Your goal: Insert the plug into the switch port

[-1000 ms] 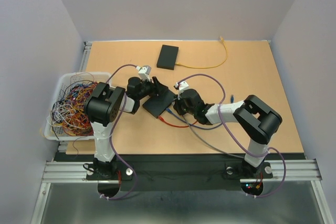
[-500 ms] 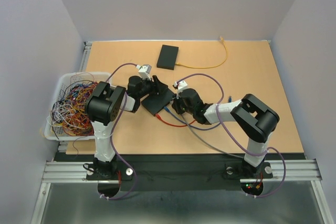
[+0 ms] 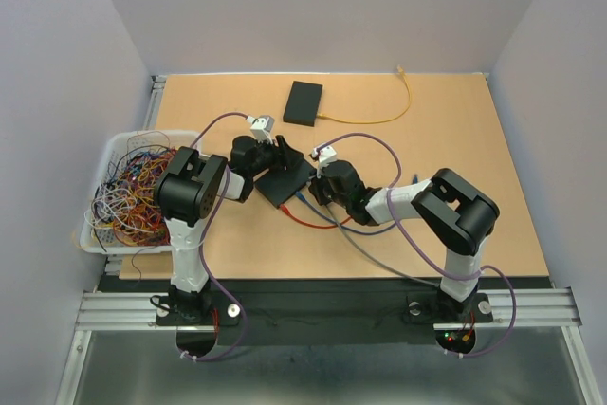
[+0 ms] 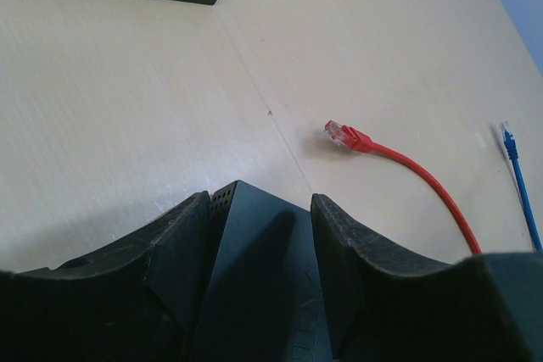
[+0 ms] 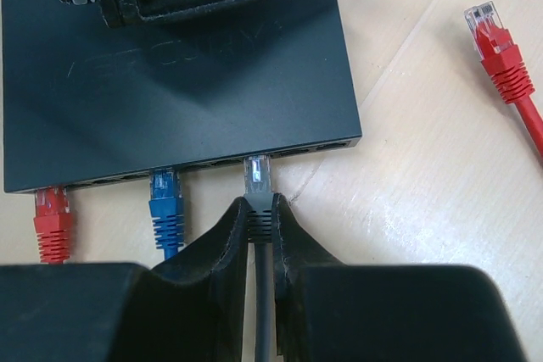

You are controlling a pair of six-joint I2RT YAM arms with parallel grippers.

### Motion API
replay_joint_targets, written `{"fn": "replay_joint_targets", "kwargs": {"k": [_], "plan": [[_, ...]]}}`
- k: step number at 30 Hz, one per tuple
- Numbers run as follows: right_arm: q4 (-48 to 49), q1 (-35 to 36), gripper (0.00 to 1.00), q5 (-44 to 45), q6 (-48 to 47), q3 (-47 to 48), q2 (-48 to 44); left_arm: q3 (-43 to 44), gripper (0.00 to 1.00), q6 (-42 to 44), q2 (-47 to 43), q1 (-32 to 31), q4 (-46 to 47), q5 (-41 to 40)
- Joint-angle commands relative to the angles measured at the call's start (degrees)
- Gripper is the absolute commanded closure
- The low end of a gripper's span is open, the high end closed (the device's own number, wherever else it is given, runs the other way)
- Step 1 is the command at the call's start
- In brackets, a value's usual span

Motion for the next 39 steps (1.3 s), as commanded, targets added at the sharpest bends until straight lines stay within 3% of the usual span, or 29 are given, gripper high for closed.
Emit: {"fn": "replay_joint_targets", "kwargs": {"k": [1, 26, 39], "plan": [[11.8, -0.2, 1.00, -0.6, 0.3, 4.5, -0.6, 0.7, 0.39, -1.1, 0.7, -1.9, -1.4, 7.3], [11.3, -0.2, 1.00, 1.3, -0.4, 10.5, 3.7, 0.6, 0.39, -1.1, 0.7, -1.9, -1.4, 7.3], [9.4, -0.2, 0.99, -0.1, -1.2, 21.8, 10.3, 0.9, 0.39, -0.6, 1.0, -1.9, -1.6, 7.8]]}}
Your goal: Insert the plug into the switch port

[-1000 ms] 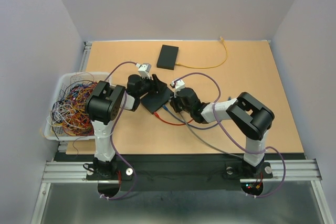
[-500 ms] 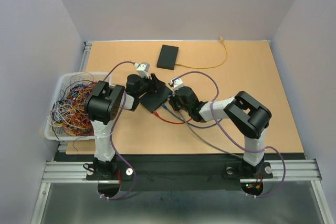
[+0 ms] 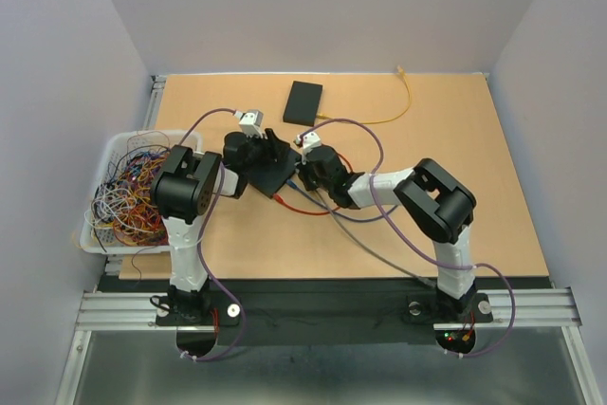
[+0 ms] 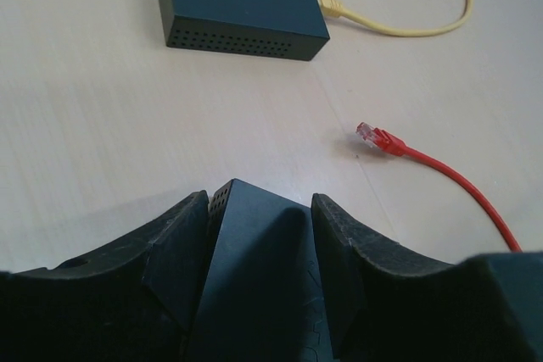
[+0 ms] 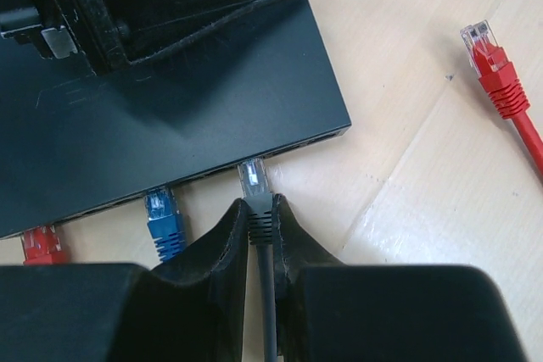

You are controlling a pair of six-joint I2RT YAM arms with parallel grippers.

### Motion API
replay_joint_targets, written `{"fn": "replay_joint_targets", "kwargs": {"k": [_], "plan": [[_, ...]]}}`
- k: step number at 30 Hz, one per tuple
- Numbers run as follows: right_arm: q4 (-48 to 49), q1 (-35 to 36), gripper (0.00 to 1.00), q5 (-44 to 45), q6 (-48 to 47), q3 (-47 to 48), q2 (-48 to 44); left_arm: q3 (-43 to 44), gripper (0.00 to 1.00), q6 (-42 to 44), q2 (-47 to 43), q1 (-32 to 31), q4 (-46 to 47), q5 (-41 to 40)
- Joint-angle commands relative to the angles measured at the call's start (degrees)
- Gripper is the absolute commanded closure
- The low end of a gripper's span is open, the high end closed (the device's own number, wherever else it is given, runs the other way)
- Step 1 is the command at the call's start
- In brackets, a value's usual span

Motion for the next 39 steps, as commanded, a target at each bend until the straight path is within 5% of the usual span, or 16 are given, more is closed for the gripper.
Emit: {"fn": "replay_joint_targets", "kwargs": {"k": [1, 20, 39], "plan": [[15.7, -0.3, 1.00, -0.7, 1.5, 9.0, 2.8, -0.3, 0.39, -4.8, 0.4, -5.0, -2.2, 13.5], [23.7, -1.2, 0.99, 8.1, 2.6, 13.1, 8.5, -0.3, 0.38, -4.7, 0.6, -4.8, -1.8, 14.5], [31.6, -1.3, 1.00, 5.6, 6.6, -8.7, -5.0, 1.2, 0.38, -4.8, 1.5, -4.5, -2.8, 16.0]]}}
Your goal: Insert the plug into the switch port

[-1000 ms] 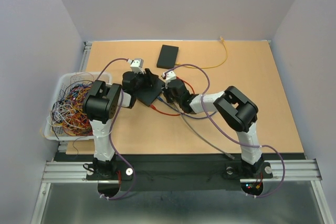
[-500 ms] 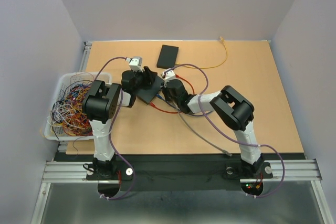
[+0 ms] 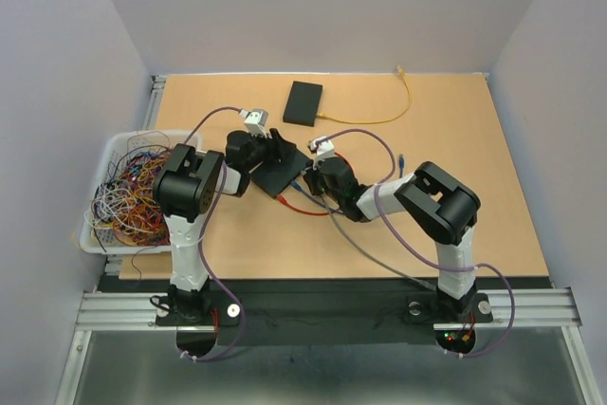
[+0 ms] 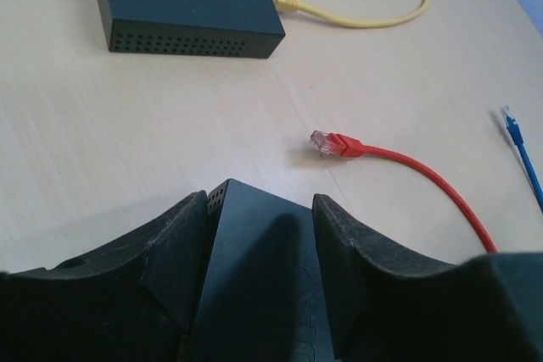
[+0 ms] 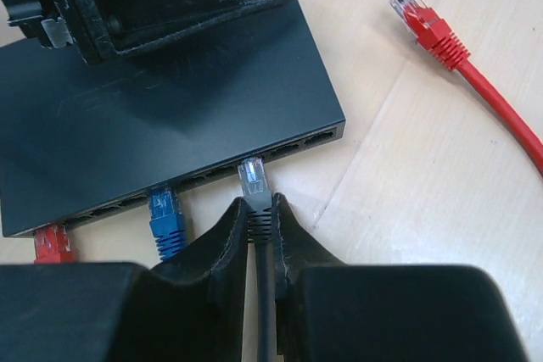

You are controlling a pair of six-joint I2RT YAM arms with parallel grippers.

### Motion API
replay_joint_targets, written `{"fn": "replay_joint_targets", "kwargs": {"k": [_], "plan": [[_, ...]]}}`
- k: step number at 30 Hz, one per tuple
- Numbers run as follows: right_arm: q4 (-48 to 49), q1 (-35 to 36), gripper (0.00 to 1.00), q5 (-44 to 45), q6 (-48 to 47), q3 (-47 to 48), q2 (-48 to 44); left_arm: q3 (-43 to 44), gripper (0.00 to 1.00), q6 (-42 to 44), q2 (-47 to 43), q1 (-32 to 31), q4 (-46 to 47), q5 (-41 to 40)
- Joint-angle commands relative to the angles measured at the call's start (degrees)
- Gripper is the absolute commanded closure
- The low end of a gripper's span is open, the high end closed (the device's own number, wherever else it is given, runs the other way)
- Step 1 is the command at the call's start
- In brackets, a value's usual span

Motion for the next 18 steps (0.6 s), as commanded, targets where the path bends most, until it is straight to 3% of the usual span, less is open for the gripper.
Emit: {"fn": "replay_joint_targets", "kwargs": {"k": [1, 18], "plan": [[16.4, -0.6, 1.00, 2.3, 2.7, -0.3, -5.0, -0.6, 0.38, -4.0, 0.3, -4.2, -3.7, 12.0], [16.7, -0.6, 1.00, 4.4, 3.7, -13.7, -13.7, -0.5, 0.40, -4.3, -0.9, -4.2, -5.2, 7.1]]}}
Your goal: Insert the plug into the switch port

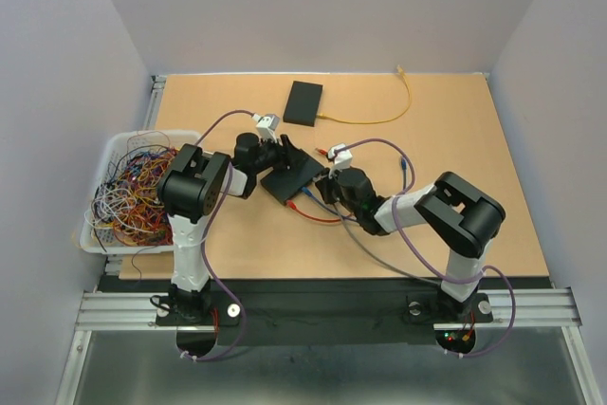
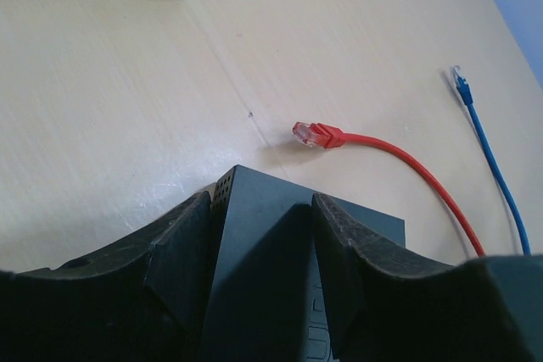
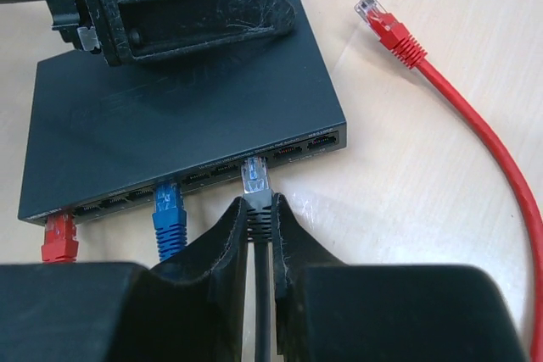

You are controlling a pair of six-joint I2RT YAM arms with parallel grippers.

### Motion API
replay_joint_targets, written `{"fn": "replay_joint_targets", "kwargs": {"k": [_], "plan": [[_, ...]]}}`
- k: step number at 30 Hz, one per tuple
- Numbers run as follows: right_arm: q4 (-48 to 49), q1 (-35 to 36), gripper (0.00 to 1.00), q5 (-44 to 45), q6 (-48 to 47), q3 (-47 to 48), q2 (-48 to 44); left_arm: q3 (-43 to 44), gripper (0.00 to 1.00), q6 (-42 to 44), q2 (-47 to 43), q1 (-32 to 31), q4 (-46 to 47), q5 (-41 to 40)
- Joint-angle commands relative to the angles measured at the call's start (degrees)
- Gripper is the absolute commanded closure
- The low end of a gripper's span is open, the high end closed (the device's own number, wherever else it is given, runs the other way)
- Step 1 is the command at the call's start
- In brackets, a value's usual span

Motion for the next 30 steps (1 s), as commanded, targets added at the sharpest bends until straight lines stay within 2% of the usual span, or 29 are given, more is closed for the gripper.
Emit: {"fn": "replay_joint_targets", "kwargs": {"k": [1, 12, 15, 23, 26, 30], "plan": [[11.5, -0.7, 0.99, 3.9, 1.8, -1.1, -4.4, -1.0, 0.40, -1.0, -1.5, -1.3, -2.3, 1.7], [11.5, -0.7, 1.00, 6.5, 2.6, -0.8, -0.5, -1.5, 0.41, -0.4, -2.1, -1.6, -2.0, 0.0], [11.5, -0.7, 0.96, 7.8, 2.1, 0.6, 1.2, -1.5, 0.41, -0.3, -2.1, -1.6, -2.0, 0.0], [9.8, -0.7, 0.47, 11.0, 0.5, 1.7, 1.7, -1.6, 0.41, -0.2, -1.9, -1.7, -1.8, 0.2], [9.1, -0.7, 0.39, 11.0, 0.4, 1.0, 0.2, -1.5, 0.41, -0.3, -2.0, -1.6, -1.7, 0.2], [7.4, -0.6, 0.34, 10.8, 0.5, -0.1, -2.8, -1.7, 0.41, -0.6, -1.9, -1.6, -1.6, 0.0]]}}
